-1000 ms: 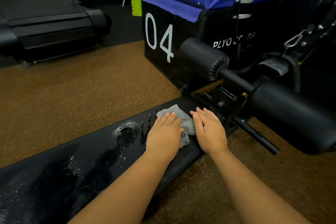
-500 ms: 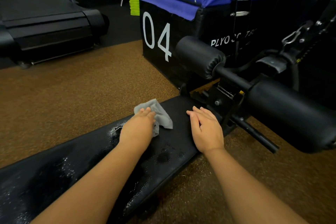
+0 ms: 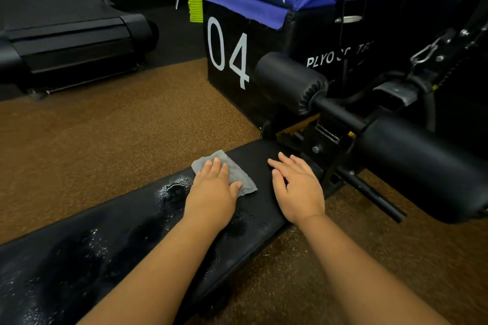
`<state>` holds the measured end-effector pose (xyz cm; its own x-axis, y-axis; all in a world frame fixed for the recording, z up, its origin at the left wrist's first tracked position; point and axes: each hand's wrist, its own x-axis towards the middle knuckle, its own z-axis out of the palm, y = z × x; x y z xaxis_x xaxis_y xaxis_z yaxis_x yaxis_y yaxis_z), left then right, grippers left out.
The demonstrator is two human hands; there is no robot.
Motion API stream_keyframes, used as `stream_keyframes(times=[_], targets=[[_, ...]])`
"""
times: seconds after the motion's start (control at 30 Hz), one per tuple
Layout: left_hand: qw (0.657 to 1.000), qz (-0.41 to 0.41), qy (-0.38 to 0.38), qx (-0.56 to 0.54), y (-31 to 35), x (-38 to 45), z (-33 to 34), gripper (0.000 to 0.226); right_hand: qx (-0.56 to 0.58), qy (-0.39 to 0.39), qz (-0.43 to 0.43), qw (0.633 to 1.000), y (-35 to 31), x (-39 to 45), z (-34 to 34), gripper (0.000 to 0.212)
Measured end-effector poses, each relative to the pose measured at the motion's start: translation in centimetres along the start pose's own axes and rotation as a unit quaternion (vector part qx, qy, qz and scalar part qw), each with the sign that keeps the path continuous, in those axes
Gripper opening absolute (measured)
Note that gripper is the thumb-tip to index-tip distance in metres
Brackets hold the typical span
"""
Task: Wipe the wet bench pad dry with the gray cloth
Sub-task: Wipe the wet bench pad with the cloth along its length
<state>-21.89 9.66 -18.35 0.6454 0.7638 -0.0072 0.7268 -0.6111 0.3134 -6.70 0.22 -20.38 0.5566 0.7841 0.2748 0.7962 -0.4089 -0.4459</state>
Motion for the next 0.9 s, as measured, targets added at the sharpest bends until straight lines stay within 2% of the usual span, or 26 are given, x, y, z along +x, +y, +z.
stream_keyframes(times=[0.1, 0.23, 0.33, 0.4, 0.47, 0.57, 0.9], targets=[[1.0, -0.008, -0.001, 0.015, -0.3, -0.4, 0.6, 0.052, -0.001, -0.003, 0.002, 1.0, 0.0, 0.0, 0.0, 0.035], [0.997, 0.057, -0.044, 0.029, -0.6, -3.1, 0.5, 0.048, 0.004, 0.0, 0.009, 1.0, -0.1, 0.0, 0.1, 0.036], [0.999, 0.026, -0.03, -0.004, -0.6, -2.8, 0.5, 0.046, 0.005, -0.002, 0.013, 1.0, -0.1, -0.1, 0.0, 0.036], [0.999, 0.022, -0.021, 0.025, -0.5, -1.9, 0.6, 0.05, 0.004, -0.007, 0.012, 1.0, -0.1, -0.1, 0.0, 0.036], [1.0, -0.006, -0.002, -0.01, -0.4, -1.0, 0.7, 0.054, 0.008, -0.006, 0.012, 1.0, 0.0, -0.1, 0.1, 0.036], [1.0, -0.003, 0.016, -0.018, -0.3, -0.6, 0.6, 0.067, 0.012, 0.001, 0.013, 1.0, 0.1, -0.1, 0.2, 0.036], [0.999, -0.045, 0.005, 0.031, 0.1, 0.6, -0.2, 0.039, 0.021, 0.008, 0.011, 1.0, 0.4, 0.0, 0.4, 0.037]])
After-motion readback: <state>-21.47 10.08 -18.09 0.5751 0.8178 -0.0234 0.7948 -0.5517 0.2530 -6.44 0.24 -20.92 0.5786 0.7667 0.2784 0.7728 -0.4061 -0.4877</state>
